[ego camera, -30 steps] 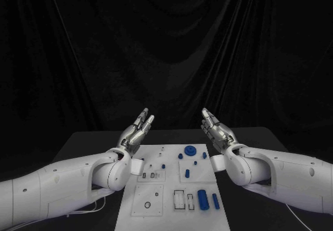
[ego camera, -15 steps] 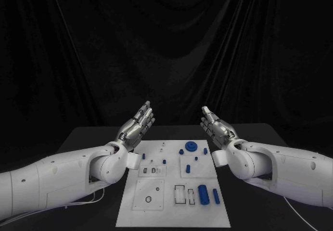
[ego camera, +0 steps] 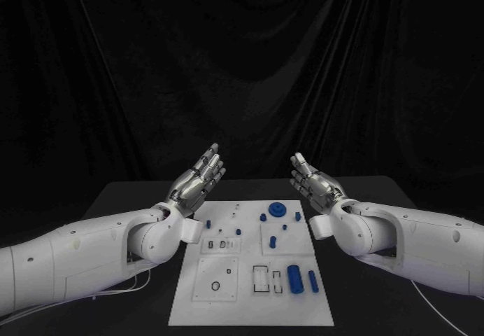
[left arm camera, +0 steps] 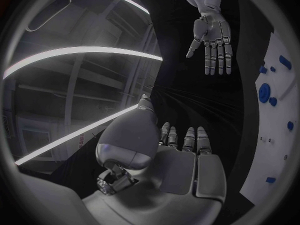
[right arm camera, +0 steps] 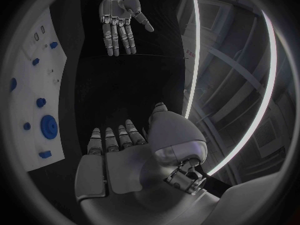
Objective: Assemble the parts on the task board
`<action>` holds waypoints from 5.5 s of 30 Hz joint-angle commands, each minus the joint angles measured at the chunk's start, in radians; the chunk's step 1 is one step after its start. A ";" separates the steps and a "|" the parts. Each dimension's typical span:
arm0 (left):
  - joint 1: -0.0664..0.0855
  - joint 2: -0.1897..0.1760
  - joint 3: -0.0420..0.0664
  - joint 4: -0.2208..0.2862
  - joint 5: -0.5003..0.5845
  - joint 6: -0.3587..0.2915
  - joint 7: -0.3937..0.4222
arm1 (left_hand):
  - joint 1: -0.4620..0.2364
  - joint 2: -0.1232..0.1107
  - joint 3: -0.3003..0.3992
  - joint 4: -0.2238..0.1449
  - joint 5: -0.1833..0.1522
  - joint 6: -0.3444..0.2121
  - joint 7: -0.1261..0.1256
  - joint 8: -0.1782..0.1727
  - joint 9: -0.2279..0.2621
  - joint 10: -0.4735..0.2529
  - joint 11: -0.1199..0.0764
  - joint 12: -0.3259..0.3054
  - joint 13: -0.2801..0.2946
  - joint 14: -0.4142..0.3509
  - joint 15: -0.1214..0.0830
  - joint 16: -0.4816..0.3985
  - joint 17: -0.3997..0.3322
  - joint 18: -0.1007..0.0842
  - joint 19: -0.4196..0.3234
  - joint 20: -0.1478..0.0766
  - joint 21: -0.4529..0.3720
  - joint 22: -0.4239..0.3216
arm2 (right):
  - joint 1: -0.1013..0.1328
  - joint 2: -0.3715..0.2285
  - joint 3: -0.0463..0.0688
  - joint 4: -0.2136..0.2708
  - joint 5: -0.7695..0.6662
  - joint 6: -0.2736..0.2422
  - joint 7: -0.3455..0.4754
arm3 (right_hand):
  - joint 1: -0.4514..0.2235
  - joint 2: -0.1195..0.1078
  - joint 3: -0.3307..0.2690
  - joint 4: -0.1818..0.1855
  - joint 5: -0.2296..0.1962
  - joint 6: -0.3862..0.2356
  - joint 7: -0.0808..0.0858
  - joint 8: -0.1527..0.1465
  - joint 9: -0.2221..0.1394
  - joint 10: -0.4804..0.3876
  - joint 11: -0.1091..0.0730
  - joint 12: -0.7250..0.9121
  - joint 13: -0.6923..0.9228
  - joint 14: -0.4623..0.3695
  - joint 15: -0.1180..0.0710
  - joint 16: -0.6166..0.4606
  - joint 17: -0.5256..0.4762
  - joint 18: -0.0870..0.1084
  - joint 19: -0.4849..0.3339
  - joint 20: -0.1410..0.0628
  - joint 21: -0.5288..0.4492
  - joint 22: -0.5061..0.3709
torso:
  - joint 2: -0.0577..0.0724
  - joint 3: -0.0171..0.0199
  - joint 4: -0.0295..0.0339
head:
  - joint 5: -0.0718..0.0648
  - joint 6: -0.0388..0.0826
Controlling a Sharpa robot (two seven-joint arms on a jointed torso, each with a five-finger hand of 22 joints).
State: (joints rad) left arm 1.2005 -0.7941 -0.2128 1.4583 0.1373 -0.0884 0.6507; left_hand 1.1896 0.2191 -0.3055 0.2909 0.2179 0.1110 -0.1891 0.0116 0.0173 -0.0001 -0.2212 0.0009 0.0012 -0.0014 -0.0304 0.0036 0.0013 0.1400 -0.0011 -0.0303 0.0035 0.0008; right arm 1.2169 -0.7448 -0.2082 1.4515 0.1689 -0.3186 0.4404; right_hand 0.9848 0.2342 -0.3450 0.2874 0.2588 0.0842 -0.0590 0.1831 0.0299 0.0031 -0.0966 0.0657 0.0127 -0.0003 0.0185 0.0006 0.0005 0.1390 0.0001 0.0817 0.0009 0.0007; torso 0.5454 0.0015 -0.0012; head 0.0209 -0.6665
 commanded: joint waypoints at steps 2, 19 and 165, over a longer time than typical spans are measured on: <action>0.003 -0.020 0.001 0.003 -0.043 0.081 0.024 | 0.014 0.000 0.006 0.000 0.004 0.010 0.015 0.008 0.002 0.000 0.022 -0.001 -0.001 0.001 -0.069 -0.004 -0.001 0.017 0.001 0.021 -0.003 -0.001 | 0.012 -0.008 0.001 -0.005 0.001 0.061 -0.050 | 0.023 -0.006 0.013 -0.002 0.013 0.026 0.035 0.028 0.004 0.002 0.038 0.016 0.003 0.000 0.045 -0.001 0.000 -0.004 0.000 0.046 -0.001 -0.001 | 0.000 0.0000 -0.0002 | -0.004 -0.006; 0.024 -0.094 0.001 0.046 -0.075 0.063 0.074 | 0.057 -0.012 0.011 0.000 0.024 0.055 0.035 0.013 0.007 0.003 0.054 0.000 0.000 0.001 -0.028 -0.004 -0.001 0.008 0.001 0.049 -0.003 -0.001 | 0.160 -0.056 0.001 -0.037 -0.390 0.157 -0.233 | 0.143 -0.108 0.054 -0.017 -0.019 0.118 0.067 -0.004 0.008 0.100 0.216 0.134 0.021 0.164 0.216 0.100 0.040 0.003 0.192 0.216 0.096 0.046 | 0.010 -0.0004 0.0033 | 0.010 -0.039; 0.123 -0.169 0.001 0.120 -0.176 0.065 0.064 | 0.204 0.009 0.060 0.001 0.301 0.137 0.129 0.020 0.014 0.026 0.123 0.005 0.005 0.007 0.071 -0.001 0.001 0.039 0.027 0.184 0.018 0.011 | 0.131 0.127 0.001 -0.235 -2.076 -0.056 -0.305 | 0.481 -0.296 0.624 -0.229 -0.030 0.984 0.107 0.025 0.227 1.169 0.095 0.094 0.083 1.404 -0.099 0.900 0.708 -0.025 1.339 -0.051 1.148 1.042 | 0.161 -0.0531 0.0965 | -0.039 -0.082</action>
State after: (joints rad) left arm 1.3212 -0.9629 -0.2128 1.5753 -0.0359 -0.0274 0.6768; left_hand 1.3870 0.2269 -0.2504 0.2910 0.5128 0.2432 -0.0641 0.0282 0.0303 0.0272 -0.1048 0.0066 0.0072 0.0056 0.0340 0.0036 0.0029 0.1704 0.0258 0.1508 0.0175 0.0117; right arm 1.3424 -0.6170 -0.2083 1.2099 -1.8987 -0.3456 0.1475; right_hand 1.4746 -0.0618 0.2751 0.0593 0.2247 1.0650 0.0462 0.2068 0.2562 1.1663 -0.0028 0.1623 0.0960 1.4017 -0.0759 0.8982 0.7089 0.1241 1.3383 0.0358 1.1452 1.0417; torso 0.7061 -0.0508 0.0948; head -0.0188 -0.7444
